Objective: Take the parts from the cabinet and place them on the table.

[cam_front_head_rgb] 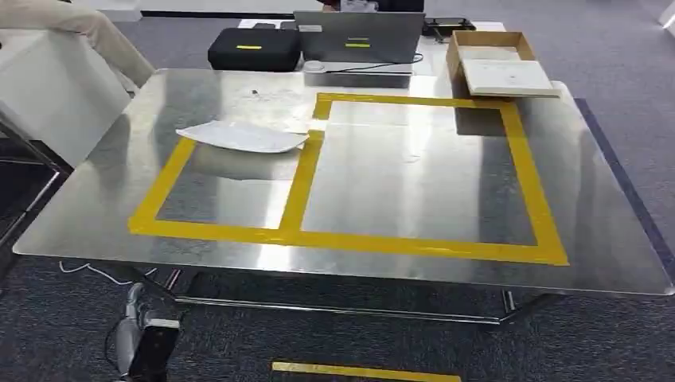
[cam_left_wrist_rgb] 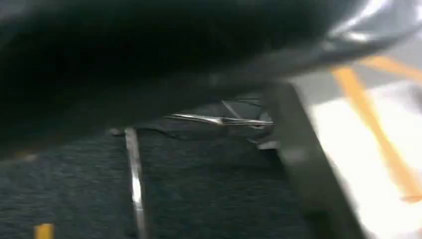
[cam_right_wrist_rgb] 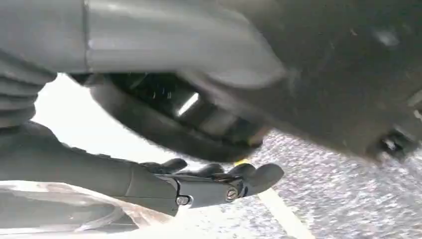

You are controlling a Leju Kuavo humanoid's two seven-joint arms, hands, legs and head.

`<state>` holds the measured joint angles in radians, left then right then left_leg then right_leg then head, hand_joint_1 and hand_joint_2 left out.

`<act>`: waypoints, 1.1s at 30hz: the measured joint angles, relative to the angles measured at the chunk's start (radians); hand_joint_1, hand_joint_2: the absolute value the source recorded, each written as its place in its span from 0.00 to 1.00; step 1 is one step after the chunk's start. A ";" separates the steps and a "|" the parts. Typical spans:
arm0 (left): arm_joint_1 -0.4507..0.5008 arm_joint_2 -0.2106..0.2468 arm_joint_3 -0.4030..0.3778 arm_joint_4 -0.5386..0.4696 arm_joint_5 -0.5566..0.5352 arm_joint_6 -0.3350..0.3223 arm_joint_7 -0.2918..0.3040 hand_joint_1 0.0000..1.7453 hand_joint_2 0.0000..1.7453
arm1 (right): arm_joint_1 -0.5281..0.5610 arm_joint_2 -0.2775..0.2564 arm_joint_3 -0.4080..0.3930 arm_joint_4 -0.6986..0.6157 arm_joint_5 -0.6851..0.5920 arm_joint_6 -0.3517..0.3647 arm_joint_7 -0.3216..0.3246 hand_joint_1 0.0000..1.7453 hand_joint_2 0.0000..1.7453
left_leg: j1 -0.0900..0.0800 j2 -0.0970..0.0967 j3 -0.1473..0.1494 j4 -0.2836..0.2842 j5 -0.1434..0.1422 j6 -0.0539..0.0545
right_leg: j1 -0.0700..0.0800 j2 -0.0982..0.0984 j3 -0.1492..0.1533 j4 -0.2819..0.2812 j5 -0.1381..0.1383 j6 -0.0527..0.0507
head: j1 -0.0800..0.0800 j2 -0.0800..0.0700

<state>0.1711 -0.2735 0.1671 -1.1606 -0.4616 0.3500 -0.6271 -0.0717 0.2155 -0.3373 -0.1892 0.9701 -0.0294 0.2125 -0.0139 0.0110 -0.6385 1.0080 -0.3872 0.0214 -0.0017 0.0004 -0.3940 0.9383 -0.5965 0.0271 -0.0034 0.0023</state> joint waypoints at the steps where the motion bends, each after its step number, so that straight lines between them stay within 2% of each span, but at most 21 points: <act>1: -0.039 0.011 0.000 0.070 -0.001 0.030 0.012 0.00 0.00 | -0.003 0.001 -0.011 0.000 -0.011 -0.003 0.002 0.00 1.00 | 0.000 0.000 -0.003 -0.003 0.011 -0.006 | 0.000 0.000 -0.008 0.006 0.006 -0.007 | -0.003 0.000; 2: -0.077 0.031 0.006 0.162 0.009 0.055 0.023 0.00 0.00 | -0.005 0.009 -0.026 0.000 -0.031 -0.002 0.001 0.00 0.00 | -0.001 -0.004 -0.009 -0.002 0.017 -0.010 | -0.007 -0.005 -0.021 0.001 0.019 -0.017 | 0.002 0.000; 3: -0.113 0.042 0.016 0.242 0.033 0.067 0.027 0.00 0.00 | -0.014 0.010 -0.041 0.000 -0.044 -0.002 -0.003 0.00 0.00 | 0.003 -0.007 -0.019 0.012 -0.023 -0.021 | -0.008 -0.009 -0.032 0.003 0.030 -0.025 | -0.001 0.000; 4: -0.144 0.058 0.037 0.328 0.069 0.083 0.027 0.00 0.00 | -0.019 0.022 -0.056 0.000 -0.056 0.003 -0.007 0.00 0.00 | 0.008 -0.008 -0.026 0.057 -0.090 -0.028 | -0.007 -0.010 -0.045 0.003 0.042 -0.034 | -0.003 0.000; 6: -0.188 0.084 0.092 0.481 0.116 0.113 0.048 0.00 0.00 | -0.030 0.047 -0.078 0.000 -0.070 -0.004 -0.001 0.00 0.00 | 0.015 -0.008 -0.049 0.207 -0.202 -0.042 | -0.004 -0.010 -0.069 0.005 0.064 -0.038 | -0.005 0.000; 7: -0.202 0.094 0.116 0.550 0.119 0.116 0.085 0.00 0.00 | -0.035 0.061 -0.085 0.000 -0.068 -0.013 0.013 0.00 0.00 | 0.017 -0.008 -0.054 0.273 -0.219 -0.046 | -0.003 -0.010 -0.080 0.009 0.074 -0.037 | -0.004 0.000; 9: -0.212 0.111 0.139 0.656 0.092 0.118 0.195 0.00 0.00 | -0.046 0.070 -0.093 0.000 -0.074 -0.027 0.023 0.00 0.00 | 0.021 -0.008 -0.027 0.292 -0.172 -0.049 | -0.003 -0.010 -0.106 0.022 0.087 -0.034 | -0.005 0.000; 11: -0.208 0.127 0.138 0.738 0.024 0.111 0.329 0.00 0.00 | -0.064 0.078 -0.110 -0.002 -0.101 -0.033 0.026 0.00 0.00 | 0.023 -0.007 0.069 0.157 -0.107 -0.045 | -0.005 -0.009 -0.137 0.043 0.097 -0.028 | -0.006 0.000; 12: -0.204 0.129 0.131 0.770 -0.009 0.102 0.363 0.00 0.00 | -0.074 0.085 -0.119 -0.002 -0.110 -0.032 0.032 0.00 0.00 | 0.023 -0.008 0.127 0.063 -0.109 -0.041 | -0.005 -0.010 -0.147 0.053 0.099 -0.025 | -0.006 0.000; 13: -0.203 0.129 0.125 0.793 -0.026 0.099 0.370 0.00 0.00 | -0.085 0.085 -0.122 -0.002 -0.112 -0.030 0.035 0.00 0.00 | 0.019 -0.008 0.159 0.014 -0.138 -0.036 | 0.001 -0.011 -0.159 0.059 0.103 -0.020 | -0.006 0.000; 16: -0.203 0.129 0.108 0.854 -0.057 0.070 0.383 0.00 0.00 | -0.112 0.092 -0.137 -0.002 -0.125 0.004 0.068 0.00 0.00 | 0.015 -0.009 0.147 -0.007 -0.143 -0.027 | 0.000 -0.015 -0.178 0.064 0.125 -0.002 | -0.004 0.000; 17: -0.201 0.129 0.101 0.866 -0.073 0.058 0.385 0.00 0.00 | -0.112 0.092 -0.140 -0.001 -0.129 0.019 0.077 0.00 0.00 | 0.019 -0.009 0.137 -0.012 -0.133 -0.014 | 0.002 -0.015 -0.185 0.066 0.129 0.006 | -0.003 0.000; 18: -0.204 0.129 0.092 0.879 -0.087 0.050 0.386 0.00 0.00 | -0.112 0.092 -0.147 -0.001 -0.137 0.033 0.081 0.00 0.00 | 0.022 -0.006 0.129 -0.014 -0.123 0.000 | -0.001 -0.010 -0.191 0.075 0.108 0.011 | -0.004 0.000; 19: -0.205 0.132 0.079 0.888 -0.103 0.042 0.392 0.00 0.00 | -0.113 0.090 -0.156 -0.001 -0.144 0.036 0.078 0.00 0.00 | 0.021 -0.006 0.117 -0.014 -0.113 0.008 | -0.001 -0.009 -0.213 0.105 0.057 0.015 | 0.000 0.000; 22: -0.214 0.135 0.052 0.908 -0.142 0.022 0.420 0.00 0.00 | -0.121 0.084 -0.169 -0.002 -0.151 0.036 0.077 0.00 0.00 | 0.013 -0.005 0.078 -0.013 -0.081 0.021 | 0.000 -0.006 -0.268 0.318 -0.087 0.015 | 0.001 0.000; 23: -0.216 0.136 0.046 0.912 -0.148 0.019 0.426 0.00 0.00 | -0.124 0.082 -0.173 -0.002 -0.153 0.037 0.078 0.00 0.00 | 0.009 -0.005 0.063 -0.013 -0.070 0.022 | 0.000 -0.006 -0.271 0.362 -0.087 0.014 | 0.001 0.000; 25: -0.218 0.138 0.032 0.920 -0.154 0.015 0.433 0.00 0.00 | -0.124 0.080 -0.182 -0.002 -0.153 0.040 0.081 0.00 0.00 | 0.005 -0.005 0.034 -0.011 -0.048 0.021 | 0.000 -0.006 -0.222 0.332 -0.013 0.008 | 0.000 0.000; 27: -0.219 0.142 0.025 0.926 -0.156 0.014 0.436 0.00 0.00 | -0.124 0.077 -0.187 -0.003 -0.153 0.041 0.084 0.00 0.00 | 0.003 -0.006 0.008 -0.006 -0.028 0.017 | 0.002 -0.005 -0.113 0.187 0.060 -0.001 | 0.001 0.000; 29: -0.221 0.143 0.018 0.927 -0.163 0.017 0.444 0.00 0.00 | -0.126 0.077 -0.187 -0.003 -0.153 0.041 0.087 0.00 0.00 | -0.003 -0.008 -0.006 0.003 -0.010 0.007 | 0.005 -0.004 -0.003 0.020 0.017 -0.006 | 0.000 0.000; 32: -0.231 0.151 -0.015 0.929 -0.237 0.054 0.519 0.00 0.00 | -0.135 0.072 -0.187 -0.003 -0.117 0.073 0.129 0.00 0.00 | 0.000 -0.005 -0.014 -0.003 0.023 -0.006 | 0.010 -0.002 -0.028 0.014 0.020 -0.019 | 0.000 0.000; 33: -0.236 0.164 -0.024 0.931 -0.266 0.055 0.541 0.00 0.00 | -0.140 0.066 -0.186 -0.003 -0.108 0.085 0.138 0.00 0.00 | 0.002 -0.010 -0.022 -0.003 0.021 -0.009 | 0.000 -0.008 -0.040 0.010 0.035 -0.025 | 0.002 0.000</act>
<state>-0.0648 -0.1098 0.1434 -0.2293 -0.7272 0.4047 -0.0861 -0.2114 0.2815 -0.5234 -0.1926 0.8622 0.0554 0.3502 -0.0121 0.0013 -0.6607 1.0051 -0.3662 0.0124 -0.0017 -0.0075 -0.4343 0.9481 -0.5614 0.0017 -0.0019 0.0023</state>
